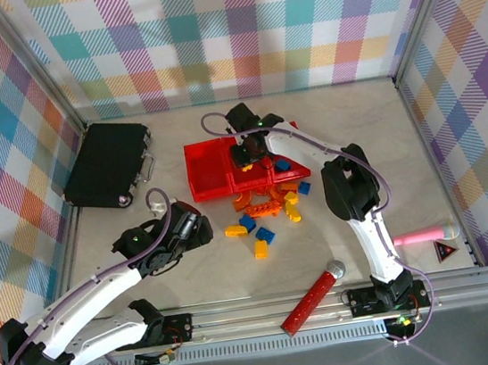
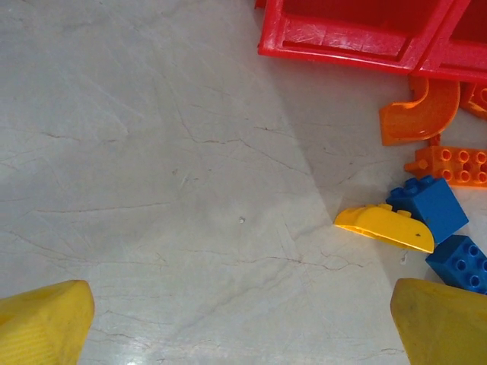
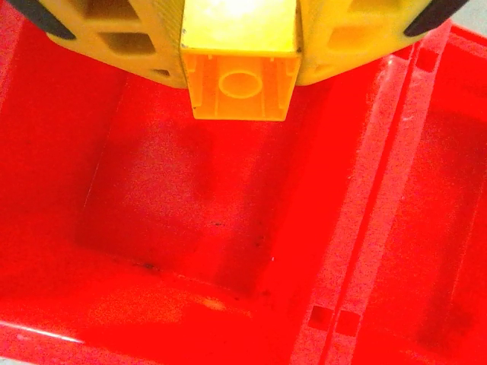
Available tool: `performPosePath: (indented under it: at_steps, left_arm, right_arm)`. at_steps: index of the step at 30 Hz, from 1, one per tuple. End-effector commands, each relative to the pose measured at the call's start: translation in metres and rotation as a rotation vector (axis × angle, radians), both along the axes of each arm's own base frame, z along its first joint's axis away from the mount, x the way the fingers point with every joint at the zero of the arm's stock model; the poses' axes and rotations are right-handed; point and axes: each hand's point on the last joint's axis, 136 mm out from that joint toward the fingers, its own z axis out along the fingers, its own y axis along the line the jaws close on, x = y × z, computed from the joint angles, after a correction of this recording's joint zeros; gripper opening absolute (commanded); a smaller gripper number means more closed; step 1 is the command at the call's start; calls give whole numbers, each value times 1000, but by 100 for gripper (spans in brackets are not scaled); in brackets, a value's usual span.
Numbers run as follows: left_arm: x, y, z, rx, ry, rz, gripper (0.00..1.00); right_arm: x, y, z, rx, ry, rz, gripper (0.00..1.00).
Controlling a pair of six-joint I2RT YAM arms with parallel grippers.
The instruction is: Sort the legos into containers by color
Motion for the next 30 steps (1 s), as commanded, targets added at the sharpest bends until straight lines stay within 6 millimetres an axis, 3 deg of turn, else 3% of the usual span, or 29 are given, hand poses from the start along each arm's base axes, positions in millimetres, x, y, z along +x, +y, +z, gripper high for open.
performPosePath:
  at_steps: [1, 8, 19, 22, 30]
  left_arm:
    - [-5, 7, -2, 27, -2, 8, 100]
    - [-6, 7, -6, 32, 15, 4, 100]
    - [-9, 8, -10, 28, 24, 8, 100]
    - [-10, 9, -7, 22, 17, 10, 100]
    - [-9, 8, -6, -4, 3, 26, 100]
  right_arm:
    - [5, 0, -7, 0, 1, -22, 36]
    - [5, -3, -13, -19, 8, -34, 39]
    - [2, -4, -2, -37, -10, -31, 44]
    - [0, -3, 14, -35, -37, -29, 44]
    - [-8, -6, 78, -2, -130, -28, 44]
